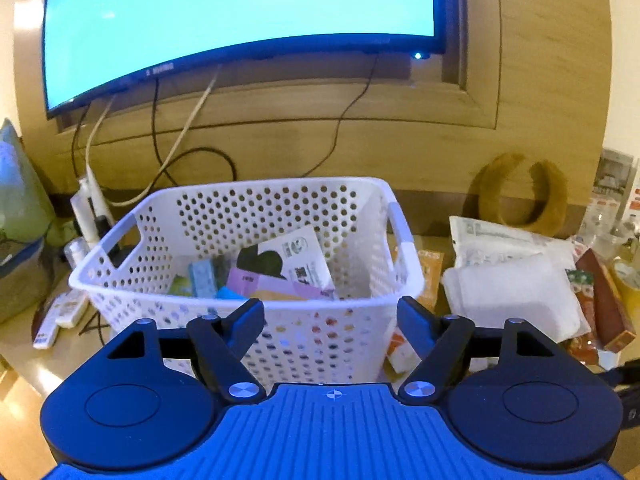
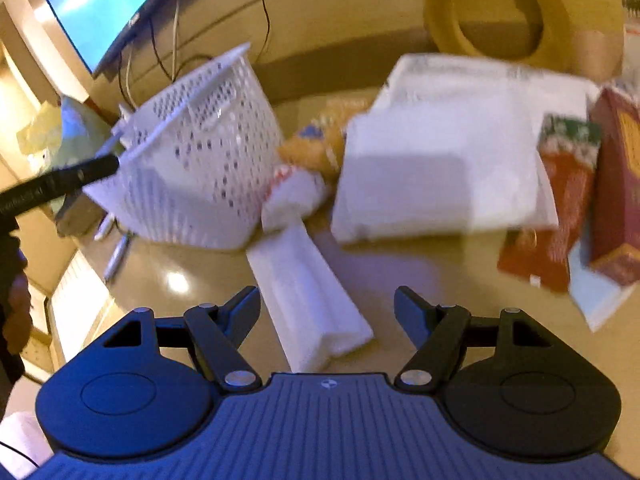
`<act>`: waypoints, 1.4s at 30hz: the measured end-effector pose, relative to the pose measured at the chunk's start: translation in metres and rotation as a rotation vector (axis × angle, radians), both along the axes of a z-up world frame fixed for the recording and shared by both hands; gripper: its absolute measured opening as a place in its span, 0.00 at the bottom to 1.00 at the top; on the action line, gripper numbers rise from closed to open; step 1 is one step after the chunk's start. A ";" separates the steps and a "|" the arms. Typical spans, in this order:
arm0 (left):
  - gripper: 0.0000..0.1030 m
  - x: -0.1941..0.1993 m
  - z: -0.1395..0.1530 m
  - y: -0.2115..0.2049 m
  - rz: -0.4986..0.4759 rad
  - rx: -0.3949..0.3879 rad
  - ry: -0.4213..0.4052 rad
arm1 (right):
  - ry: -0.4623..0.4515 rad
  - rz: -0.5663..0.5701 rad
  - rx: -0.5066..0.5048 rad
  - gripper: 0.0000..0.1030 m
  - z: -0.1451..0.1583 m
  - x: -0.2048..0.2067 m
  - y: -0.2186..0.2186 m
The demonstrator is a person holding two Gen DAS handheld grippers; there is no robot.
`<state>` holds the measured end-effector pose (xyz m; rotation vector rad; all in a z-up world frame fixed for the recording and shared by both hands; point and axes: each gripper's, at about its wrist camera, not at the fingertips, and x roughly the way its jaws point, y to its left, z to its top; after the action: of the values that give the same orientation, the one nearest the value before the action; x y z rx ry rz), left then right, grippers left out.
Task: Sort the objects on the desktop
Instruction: 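Move both open tools back to the white wet-wipe packet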
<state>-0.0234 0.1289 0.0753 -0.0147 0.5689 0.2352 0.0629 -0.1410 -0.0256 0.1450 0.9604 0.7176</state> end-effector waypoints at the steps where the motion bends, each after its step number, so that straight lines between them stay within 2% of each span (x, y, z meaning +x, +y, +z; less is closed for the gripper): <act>1: 0.81 -0.002 0.000 -0.004 -0.003 -0.002 0.001 | 0.003 0.005 -0.003 0.75 -0.003 -0.003 -0.002; 7: 0.81 -0.017 -0.009 -0.023 -0.008 -0.010 0.021 | 0.022 0.052 -0.024 0.75 -0.020 -0.014 0.002; 13: 0.81 -0.020 -0.030 -0.028 -0.004 -0.051 0.083 | -0.072 0.137 -0.105 0.79 -0.032 -0.024 0.027; 20: 0.81 -0.020 -0.058 -0.023 -0.010 -0.080 0.159 | -0.148 0.165 -0.176 0.86 -0.044 -0.019 0.060; 25: 0.81 -0.013 -0.071 -0.021 -0.033 -0.083 0.192 | -0.215 0.221 -0.232 0.87 -0.056 -0.020 0.077; 27: 0.81 -0.009 -0.074 -0.023 -0.053 -0.079 0.205 | -0.244 0.235 -0.235 0.86 -0.058 -0.020 0.074; 29: 0.81 -0.003 -0.078 -0.026 -0.083 -0.079 0.218 | -0.258 0.263 -0.227 0.74 -0.058 -0.019 0.068; 31: 0.82 0.003 -0.081 -0.031 -0.115 -0.090 0.233 | -0.275 0.292 -0.236 0.70 -0.057 -0.016 0.059; 34: 0.82 0.016 -0.088 -0.041 -0.168 -0.088 0.256 | -0.290 0.302 -0.260 0.70 -0.056 -0.005 0.040; 37: 0.83 0.028 -0.094 -0.051 -0.204 -0.088 0.270 | -0.291 0.265 -0.296 0.71 -0.056 0.011 0.016; 40: 0.84 0.040 -0.101 -0.056 -0.217 -0.124 0.282 | -0.241 0.233 -0.260 0.71 -0.053 0.023 -0.008; 42: 0.84 0.047 -0.108 -0.057 -0.208 -0.144 0.302 | -0.137 0.177 -0.137 0.72 -0.051 0.034 -0.027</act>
<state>0.0238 0.0721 -0.0327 -0.0597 0.8815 -0.0078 0.0967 -0.1681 -0.0766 -0.1098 0.8950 0.8105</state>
